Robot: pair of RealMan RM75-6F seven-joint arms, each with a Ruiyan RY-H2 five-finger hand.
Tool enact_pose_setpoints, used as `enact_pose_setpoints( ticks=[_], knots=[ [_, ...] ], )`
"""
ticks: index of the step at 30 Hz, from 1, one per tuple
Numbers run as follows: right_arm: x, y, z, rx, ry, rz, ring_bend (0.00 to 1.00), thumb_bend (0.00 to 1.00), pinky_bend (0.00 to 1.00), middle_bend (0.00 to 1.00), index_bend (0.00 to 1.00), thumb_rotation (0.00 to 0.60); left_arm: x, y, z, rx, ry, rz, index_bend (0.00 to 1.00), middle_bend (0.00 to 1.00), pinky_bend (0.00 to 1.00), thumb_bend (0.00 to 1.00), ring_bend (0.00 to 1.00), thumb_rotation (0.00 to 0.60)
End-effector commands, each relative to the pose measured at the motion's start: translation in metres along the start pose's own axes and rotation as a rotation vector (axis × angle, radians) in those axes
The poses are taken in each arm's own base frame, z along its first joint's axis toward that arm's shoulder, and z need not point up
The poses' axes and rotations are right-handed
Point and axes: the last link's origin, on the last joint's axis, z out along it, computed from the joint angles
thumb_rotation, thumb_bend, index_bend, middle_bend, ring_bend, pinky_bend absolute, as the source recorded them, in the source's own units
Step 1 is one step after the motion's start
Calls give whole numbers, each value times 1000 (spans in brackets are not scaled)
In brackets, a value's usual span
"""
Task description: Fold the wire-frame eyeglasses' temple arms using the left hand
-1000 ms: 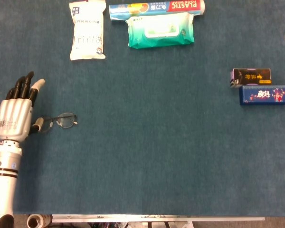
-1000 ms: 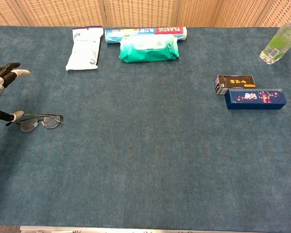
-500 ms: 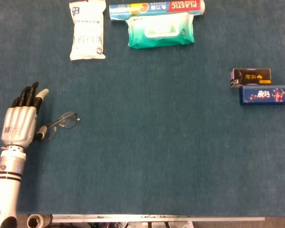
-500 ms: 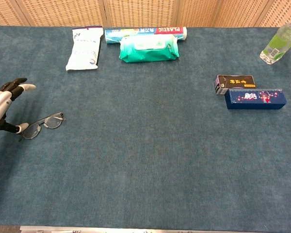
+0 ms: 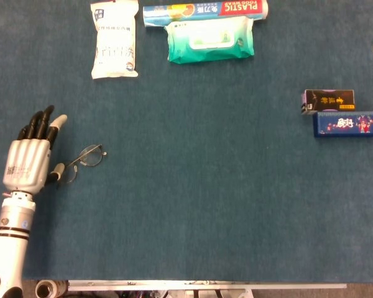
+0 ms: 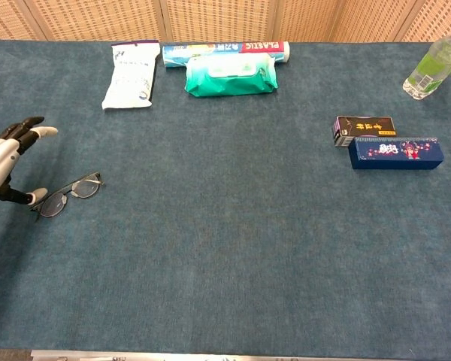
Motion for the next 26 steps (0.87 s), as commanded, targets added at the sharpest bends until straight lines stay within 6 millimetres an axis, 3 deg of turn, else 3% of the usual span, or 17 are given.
enact_pose_setpoints(
  ticks=[1, 9, 15, 20, 26],
  knots=[
    [-1, 0, 0, -1, -3, -3, 263, 360, 385, 435, 523, 600, 20, 1, -9, -24, 83, 13, 121, 0, 175, 228, 13, 600],
    [-8, 0, 2, -10, -16, -32, 263, 360, 385, 435, 523, 600, 76, -19, -34, 16, 191, 112, 127, 0, 173, 228, 12, 600],
    [-16, 2, 5, -27, -29, -64, 263, 360, 385, 435, 523, 600, 103, -36, -57, 74, 173, 199, 135, 0, 170, 228, 11, 600],
    [-21, 4, 7, -38, -30, -87, 262, 360, 385, 435, 523, 600, 111, -48, -68, 123, 187, 210, 155, 0, 169, 227, 11, 600],
    [-28, 10, 13, -69, -46, -106, 263, 360, 385, 435, 523, 600, 113, -60, -65, 148, 183, 193, 167, 0, 169, 227, 11, 600]
  ],
)
